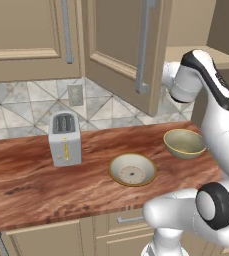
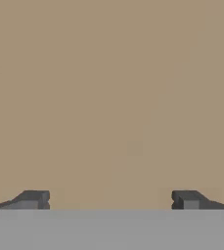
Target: Open the cabinet. Pick the bowls from the counter and place them in the cabinet. Then close the cabinet.
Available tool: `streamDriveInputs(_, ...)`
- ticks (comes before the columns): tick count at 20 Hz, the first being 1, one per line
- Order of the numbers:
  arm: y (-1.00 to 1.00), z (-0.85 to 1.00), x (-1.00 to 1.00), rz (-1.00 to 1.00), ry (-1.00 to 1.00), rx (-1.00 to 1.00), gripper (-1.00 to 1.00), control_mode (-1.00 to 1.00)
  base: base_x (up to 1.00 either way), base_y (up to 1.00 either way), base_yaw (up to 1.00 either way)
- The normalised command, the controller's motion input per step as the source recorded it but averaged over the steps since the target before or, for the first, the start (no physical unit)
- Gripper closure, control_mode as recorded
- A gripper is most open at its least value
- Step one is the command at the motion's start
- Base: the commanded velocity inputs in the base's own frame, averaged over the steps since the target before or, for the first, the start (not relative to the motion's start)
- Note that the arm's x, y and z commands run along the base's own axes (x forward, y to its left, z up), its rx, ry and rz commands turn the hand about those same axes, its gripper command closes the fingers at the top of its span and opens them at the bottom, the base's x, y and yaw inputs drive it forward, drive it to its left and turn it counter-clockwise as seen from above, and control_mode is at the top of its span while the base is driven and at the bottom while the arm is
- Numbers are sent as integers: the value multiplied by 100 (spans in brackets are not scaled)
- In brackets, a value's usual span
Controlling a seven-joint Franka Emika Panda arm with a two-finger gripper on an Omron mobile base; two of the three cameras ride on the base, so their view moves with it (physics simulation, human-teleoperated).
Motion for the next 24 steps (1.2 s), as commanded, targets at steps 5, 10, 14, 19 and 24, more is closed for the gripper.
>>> streamDriveInputs(5,100,0,-44,1,20,-1,-100,-100,0,0,0)
streamDriveInputs(10,100,-7,-34,-8,0,-3,-100,-100,0,0,0)
streamDriveInputs(14,24,-3,0,0,17,3,-100,-100,0,0,0)
streamDriveInputs(19,-39,16,-20,-11,5,0,-100,-100,0,0,0)
streamDriveInputs(24,-99,36,-22,-42,18,-1,-100,-100,0,0,0)
